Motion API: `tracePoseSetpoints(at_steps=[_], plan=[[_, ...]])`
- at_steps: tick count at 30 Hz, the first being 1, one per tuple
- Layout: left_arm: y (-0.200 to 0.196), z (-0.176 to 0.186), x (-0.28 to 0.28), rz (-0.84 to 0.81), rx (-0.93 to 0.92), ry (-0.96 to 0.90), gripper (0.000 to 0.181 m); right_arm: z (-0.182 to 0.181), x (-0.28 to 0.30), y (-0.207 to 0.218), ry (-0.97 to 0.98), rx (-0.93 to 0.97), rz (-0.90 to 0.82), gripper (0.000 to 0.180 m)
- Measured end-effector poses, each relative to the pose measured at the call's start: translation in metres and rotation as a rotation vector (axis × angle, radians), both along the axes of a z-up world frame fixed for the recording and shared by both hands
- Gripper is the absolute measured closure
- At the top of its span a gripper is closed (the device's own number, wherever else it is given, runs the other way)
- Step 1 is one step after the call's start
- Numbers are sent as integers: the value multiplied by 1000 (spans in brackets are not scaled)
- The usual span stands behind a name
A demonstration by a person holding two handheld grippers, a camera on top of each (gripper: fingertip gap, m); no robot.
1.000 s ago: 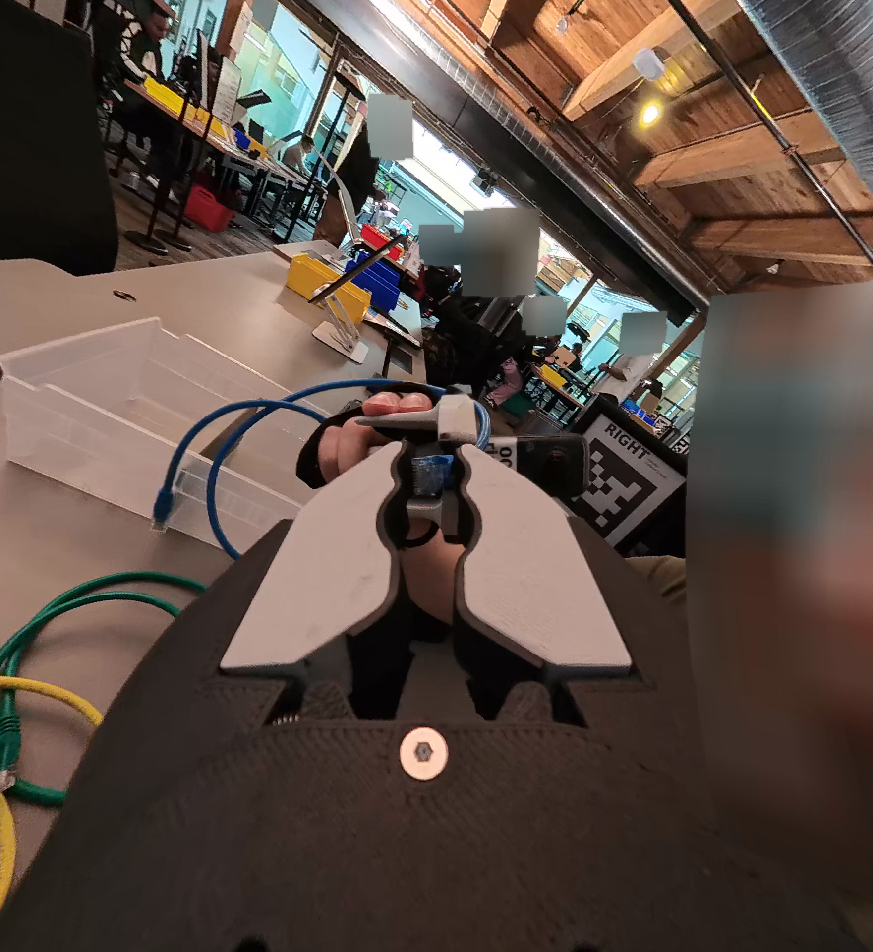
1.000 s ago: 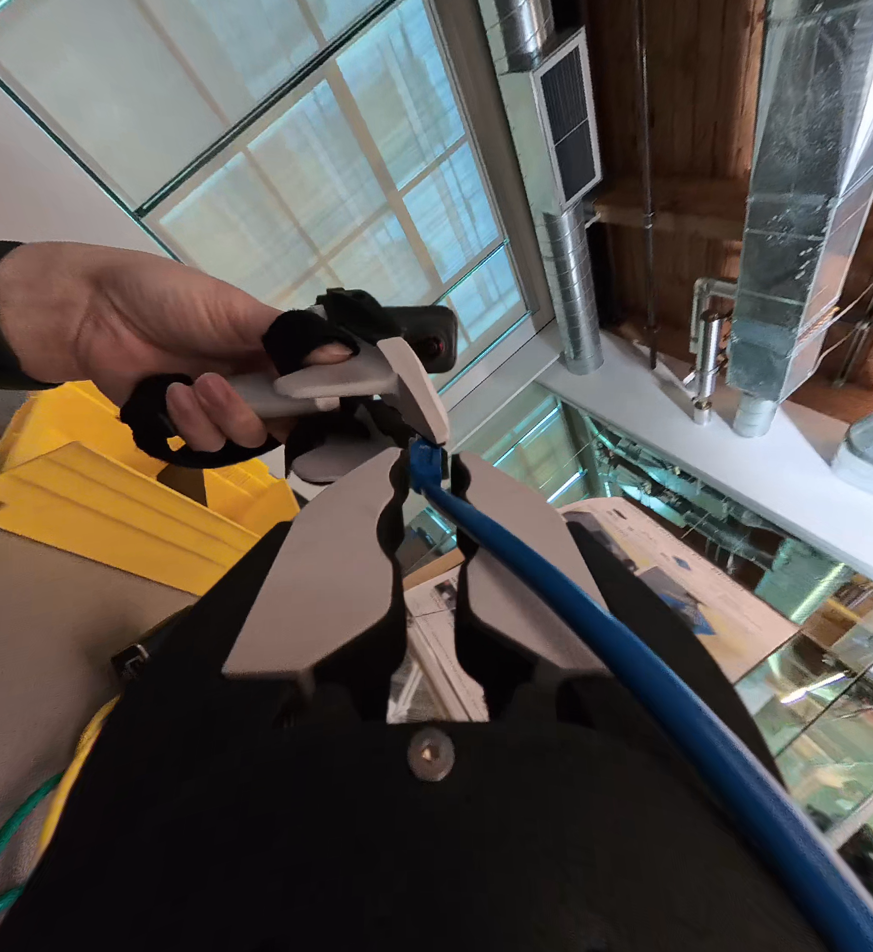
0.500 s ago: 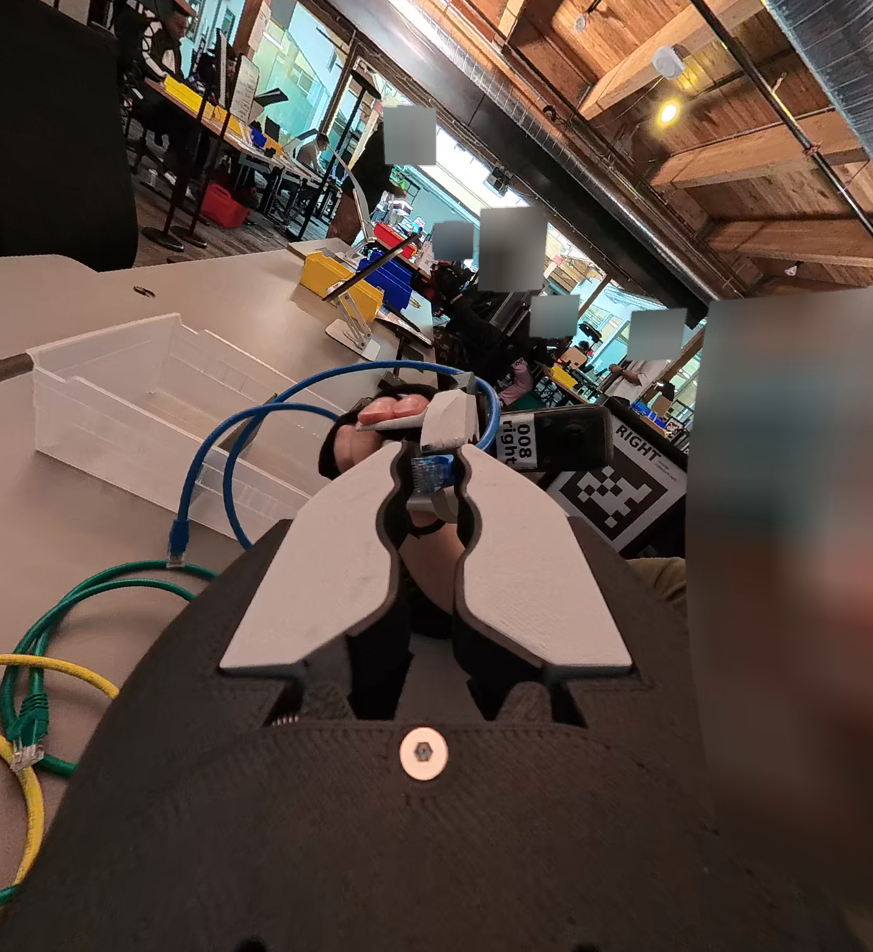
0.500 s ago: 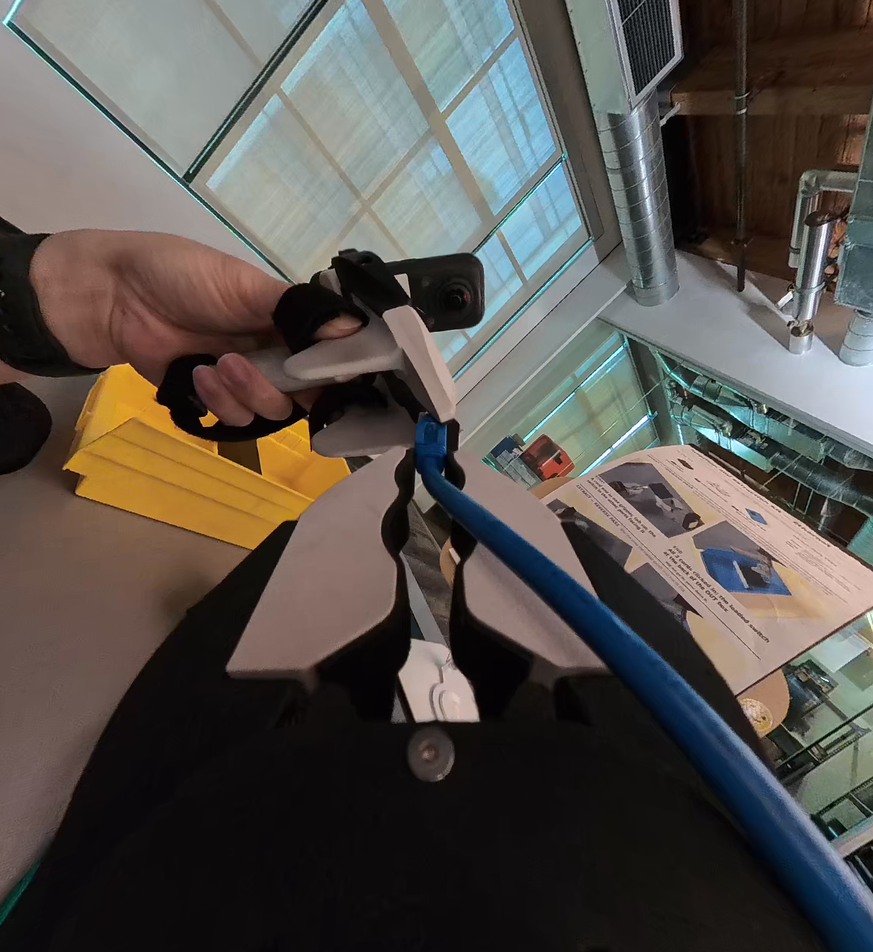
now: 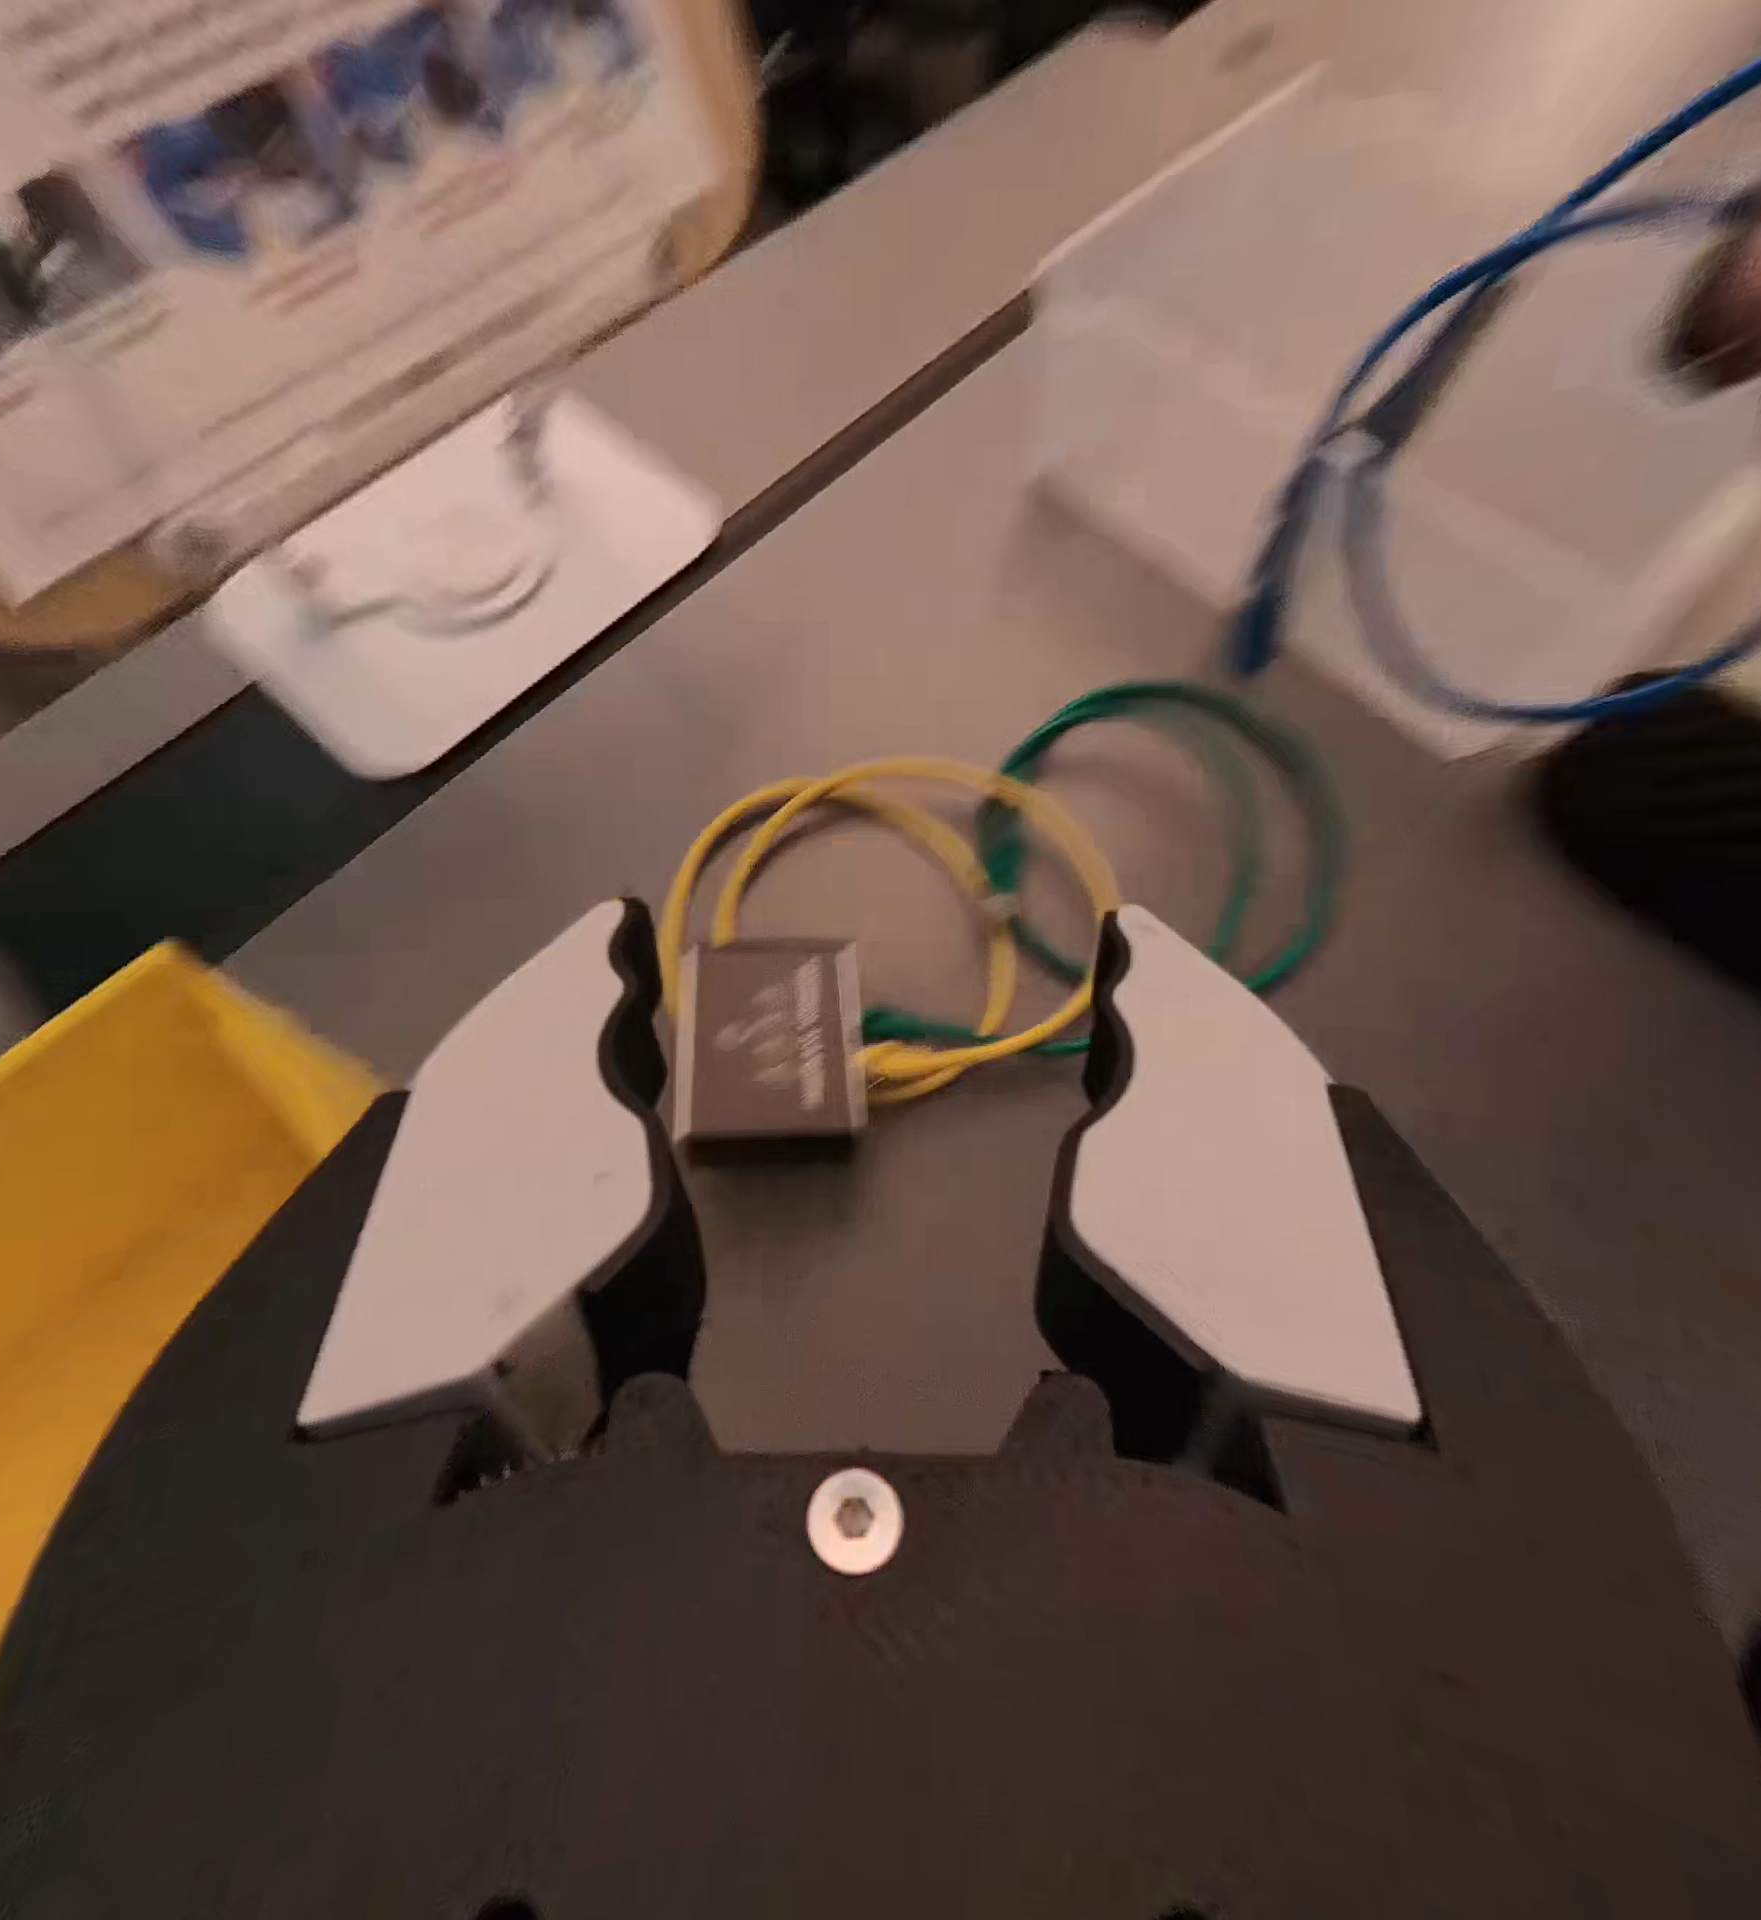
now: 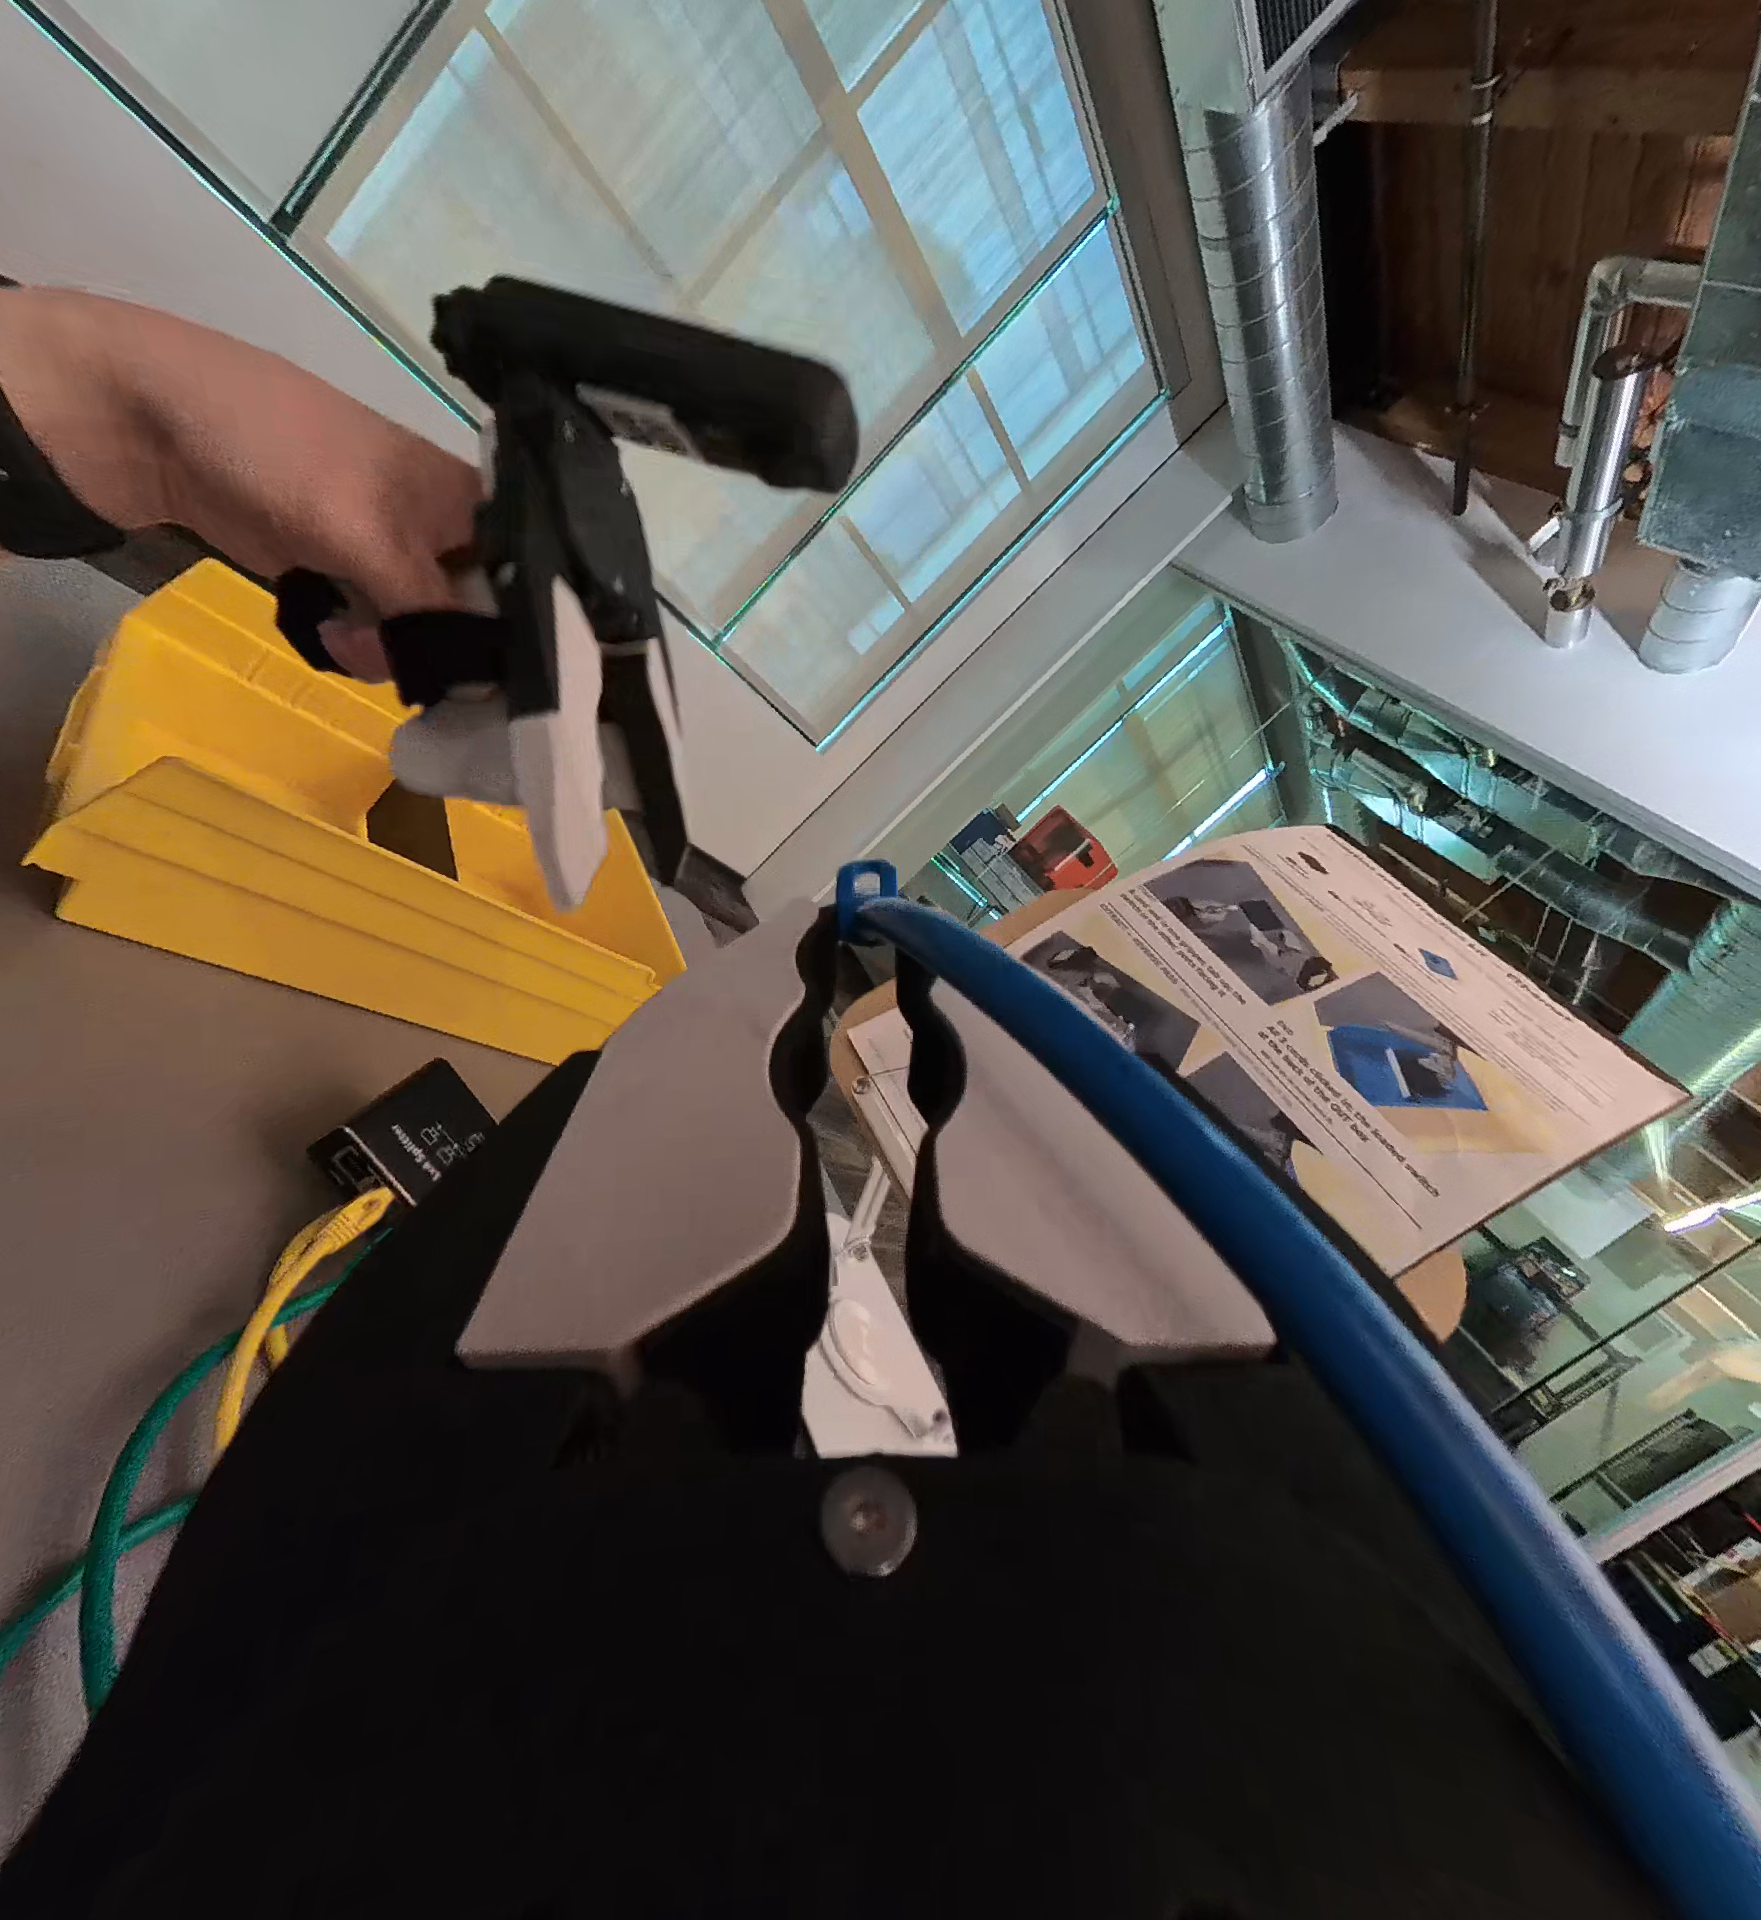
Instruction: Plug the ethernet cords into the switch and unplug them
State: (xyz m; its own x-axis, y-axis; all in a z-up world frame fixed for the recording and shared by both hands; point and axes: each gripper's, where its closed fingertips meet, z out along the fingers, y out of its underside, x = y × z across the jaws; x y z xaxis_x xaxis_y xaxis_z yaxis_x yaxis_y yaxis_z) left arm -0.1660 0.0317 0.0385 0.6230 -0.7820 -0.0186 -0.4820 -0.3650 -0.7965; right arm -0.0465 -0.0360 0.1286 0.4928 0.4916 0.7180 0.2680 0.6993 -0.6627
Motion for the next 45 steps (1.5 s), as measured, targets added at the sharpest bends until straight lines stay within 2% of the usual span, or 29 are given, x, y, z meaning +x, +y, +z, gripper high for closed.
tracePoseSetpoints(at_steps=[2, 5, 8, 12, 16, 19, 21, 24, 36, 43, 44, 45], plan=[[16, -30, -17, 99, -49, 139, 97, 1, 5, 3, 5, -5, -13, 169], [19, -83, -16, 80, -209, 301, 93, 2, 10, 5, 6, -6, -31, 169], [28, -127, -25, 85, -273, 508, 86, 2, 12, 6, 1, -8, -35, 169], [31, -157, -38, 83, -331, 644, 78, 0, 13, 9, -7, -17, -39, 169], [34, -173, -47, 111, -368, 739, 69, -5, 10, 12, -24, -31, -38, 169], [36, -184, -48, 112, -408, 739, 69, -10, 7, 14, -41, -39, -42, 169], [36, -190, -47, 105, -432, 721, 75, -11, 7, 15, -48, -41, -43, 169], [26, -197, -37, 49, -519, 662, 94, -14, 5, 16, -55, -49, -41, 169], [25, -201, -34, 69, -558, 664, 93, -21, 3, 20, -79, -66, -46, 170], [28, -197, -34, 82, -584, 621, 94, -29, 5, 28, -86, -93, -55, 92], [29, -195, -35, 86, -580, 611, 94, -31, 6, 30, -90, -97, -59, 90], [30, -192, -35, 87, -568, 605, 94, -33, 6, 32, -95, -101, -65, 130]])
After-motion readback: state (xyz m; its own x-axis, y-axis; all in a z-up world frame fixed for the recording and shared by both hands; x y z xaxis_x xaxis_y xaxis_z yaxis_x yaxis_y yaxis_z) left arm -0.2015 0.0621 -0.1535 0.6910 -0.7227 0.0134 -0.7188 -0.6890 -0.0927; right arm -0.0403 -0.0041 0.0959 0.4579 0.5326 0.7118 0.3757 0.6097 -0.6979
